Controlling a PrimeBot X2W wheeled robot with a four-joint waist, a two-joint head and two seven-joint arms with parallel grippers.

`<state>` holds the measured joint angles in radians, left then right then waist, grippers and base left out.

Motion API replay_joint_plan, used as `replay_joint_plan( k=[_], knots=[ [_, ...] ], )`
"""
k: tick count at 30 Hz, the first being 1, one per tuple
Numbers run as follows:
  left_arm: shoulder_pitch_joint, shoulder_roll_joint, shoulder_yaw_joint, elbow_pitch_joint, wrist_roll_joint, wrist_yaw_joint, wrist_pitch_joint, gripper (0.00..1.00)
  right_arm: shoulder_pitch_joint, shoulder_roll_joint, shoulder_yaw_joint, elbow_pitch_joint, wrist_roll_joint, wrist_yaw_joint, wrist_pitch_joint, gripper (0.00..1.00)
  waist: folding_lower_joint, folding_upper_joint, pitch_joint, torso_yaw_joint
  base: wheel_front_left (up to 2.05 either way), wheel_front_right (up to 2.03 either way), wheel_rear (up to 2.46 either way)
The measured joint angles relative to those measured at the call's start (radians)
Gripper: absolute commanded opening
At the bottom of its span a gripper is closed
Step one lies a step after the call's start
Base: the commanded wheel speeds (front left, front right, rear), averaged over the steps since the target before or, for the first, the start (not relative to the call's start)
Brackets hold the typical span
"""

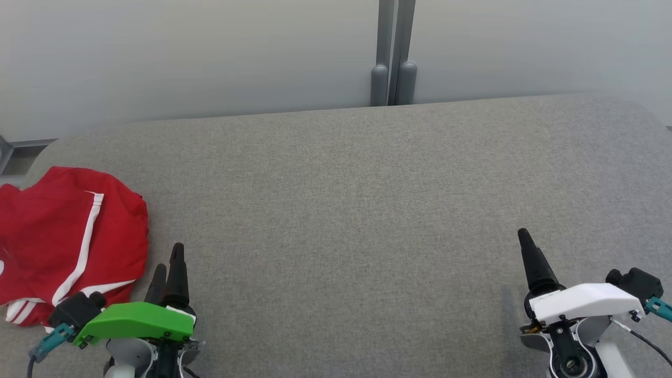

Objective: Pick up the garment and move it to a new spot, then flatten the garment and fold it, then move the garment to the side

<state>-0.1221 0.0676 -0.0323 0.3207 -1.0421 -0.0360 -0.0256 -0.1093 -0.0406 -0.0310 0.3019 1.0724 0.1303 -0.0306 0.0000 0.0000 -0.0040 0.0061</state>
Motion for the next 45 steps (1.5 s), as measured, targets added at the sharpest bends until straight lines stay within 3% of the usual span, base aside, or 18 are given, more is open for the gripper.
replay_joint_plan(
  k=[7,19,30,45],
  knots=[
    [0.000,0.014,-0.035,-0.004,0.138,0.036,-0.026,1.00,0.000,-0.001,0.007,-0.022,-0.179,0.000,-0.001,1.00,0.0000,0.0000,0.000,0.004,0.00,0.00,0.00],
    [-0.014,0.047,-0.087,0.024,0.317,0.060,-0.065,1.00,0.000,-0.001,0.021,-0.055,-0.456,0.000,0.016,1.00,0.0000,0.0000,0.002,0.011,0.00,0.00,0.00],
    [-0.023,0.064,-0.117,0.033,0.424,0.071,-0.097,1.00,0.000,-0.002,0.012,-0.072,-0.568,0.000,0.020,1.00,0.0000,0.0000,0.004,0.014,0.00,0.00,0.00],
    [-0.032,0.090,-0.167,0.026,0.529,0.045,-0.108,1.00,0.000,-0.007,0.038,-0.083,-0.711,0.000,0.012,1.00,0.0000,0.0000,0.005,0.013,0.00,0.00,0.00]
  ],
)
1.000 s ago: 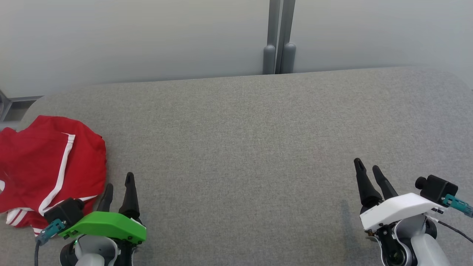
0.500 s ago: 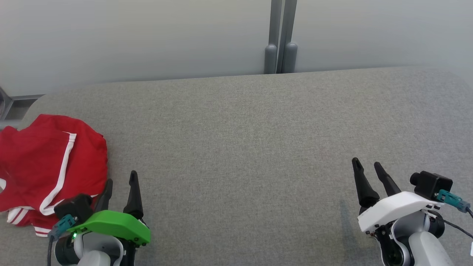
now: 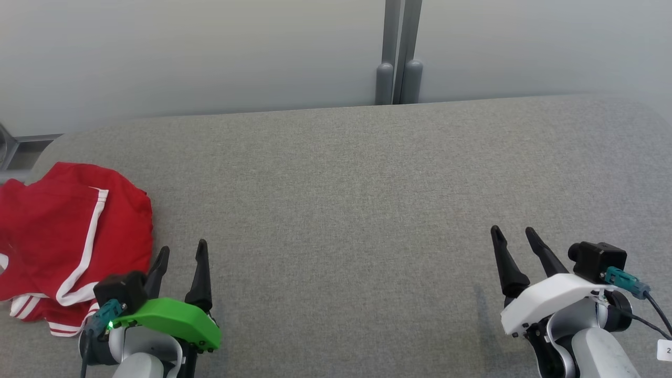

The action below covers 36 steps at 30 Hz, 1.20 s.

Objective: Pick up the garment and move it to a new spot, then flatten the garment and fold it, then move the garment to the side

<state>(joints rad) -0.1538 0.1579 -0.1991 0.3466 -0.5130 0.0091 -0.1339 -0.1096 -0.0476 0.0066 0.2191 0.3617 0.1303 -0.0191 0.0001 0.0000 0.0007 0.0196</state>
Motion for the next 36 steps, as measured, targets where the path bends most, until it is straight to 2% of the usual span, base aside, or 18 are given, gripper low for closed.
replay_joint_plan(
  k=[13,36],
  knots=[
    [0.000,0.018,0.000,-0.008,0.057,0.010,-0.013,1.00,0.000,-0.026,0.015,0.001,-0.054,0.000,-0.015,1.00,0.0000,0.0000,0.004,0.000,0.00,0.00,0.00],
    [0.002,0.043,-0.041,-0.029,0.181,0.044,-0.044,1.00,-0.004,-0.027,0.046,0.003,-0.209,0.000,-0.040,1.00,0.0000,0.0000,0.012,0.007,0.00,0.00,0.00]
  ],
)
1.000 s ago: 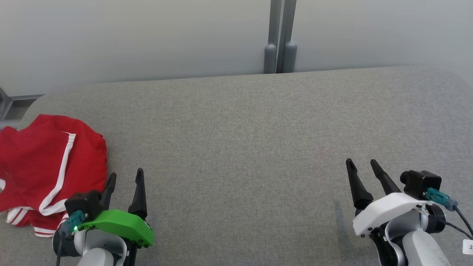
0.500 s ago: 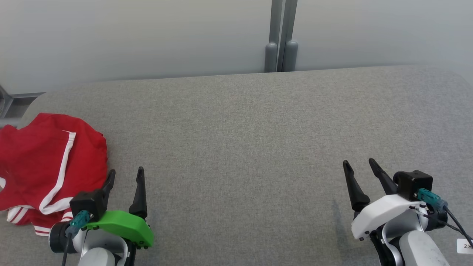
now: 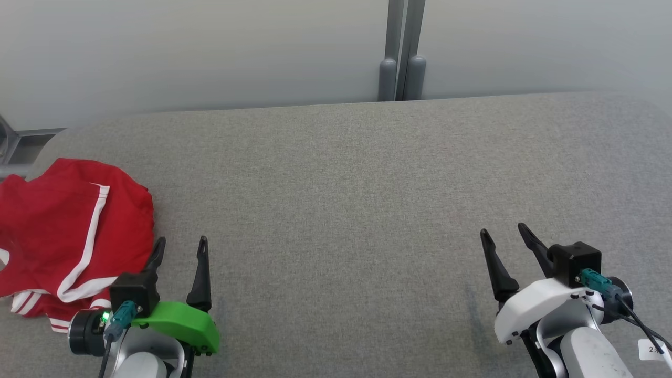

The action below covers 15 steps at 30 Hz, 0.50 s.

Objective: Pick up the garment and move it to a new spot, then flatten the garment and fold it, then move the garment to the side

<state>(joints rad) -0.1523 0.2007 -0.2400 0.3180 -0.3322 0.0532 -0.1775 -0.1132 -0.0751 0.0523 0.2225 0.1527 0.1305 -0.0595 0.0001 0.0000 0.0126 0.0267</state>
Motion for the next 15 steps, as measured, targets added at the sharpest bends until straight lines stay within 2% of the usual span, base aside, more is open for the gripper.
replay_joint_plan(
  k=[15],
  knots=[
    [0.003,0.009,-0.014,-0.009,0.033,0.017,-0.014,1.00,-0.005,0.000,0.013,0.006,-0.062,0.000,-0.011,1.00,0.0000,0.0000,0.000,0.000,0.00,0.00,0.00]
  ],
)
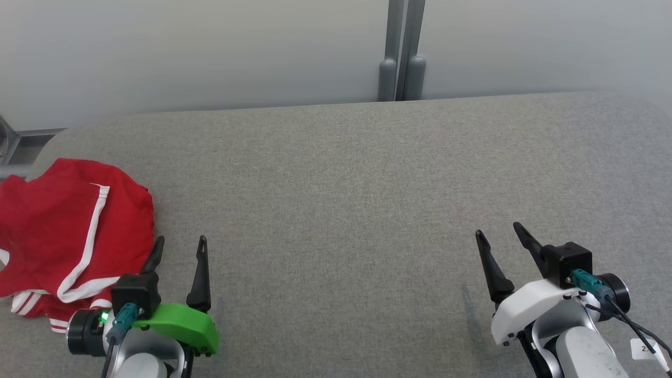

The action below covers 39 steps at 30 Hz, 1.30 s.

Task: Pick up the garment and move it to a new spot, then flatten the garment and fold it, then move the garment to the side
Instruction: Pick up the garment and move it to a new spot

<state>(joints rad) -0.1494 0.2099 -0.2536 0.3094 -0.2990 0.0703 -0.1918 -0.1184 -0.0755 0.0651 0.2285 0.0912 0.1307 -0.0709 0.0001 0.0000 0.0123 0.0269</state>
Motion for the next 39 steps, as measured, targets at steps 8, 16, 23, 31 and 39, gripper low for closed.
replay_joint_plan(
  k=[8,16,23,31,39],
  knots=[
    [0.005,-0.004,0.007,0.006,-0.028,0.000,0.000,1.00,0.000,-0.001,0.003,0.001,0.000,0.000,0.000,1.00,0.0000,0.0000,-0.002,0.001,0.00,0.00,0.00],
    [0.022,-0.007,0.019,0.008,-0.050,0.013,-0.003,1.00,0.008,-0.004,0.017,0.001,0.019,0.000,-0.008,1.00,0.0000,0.0000,-0.006,0.032,0.00,0.00,0.00],
    [0.049,-0.001,0.034,0.006,-0.083,0.013,0.007,1.00,0.017,-0.007,0.034,-0.006,0.063,0.000,-0.020,1.00,0.0000,0.0000,-0.013,0.104,0.00,0.00,0.00],
    [0.070,0.021,0.035,-0.017,-0.085,0.026,0.031,1.00,0.028,-0.007,0.051,-0.006,0.082,0.000,-0.029,1.00,0.0000,0.0000,-0.020,0.202,0.00,0.00,0.00],
    [0.081,0.030,0.033,-0.039,-0.088,0.037,0.047,1.00,0.030,0.001,0.057,0.001,0.085,0.000,-0.038,1.00,0.0000,0.0000,-0.020,0.299,0.00,0.00,0.00]
  ],
)
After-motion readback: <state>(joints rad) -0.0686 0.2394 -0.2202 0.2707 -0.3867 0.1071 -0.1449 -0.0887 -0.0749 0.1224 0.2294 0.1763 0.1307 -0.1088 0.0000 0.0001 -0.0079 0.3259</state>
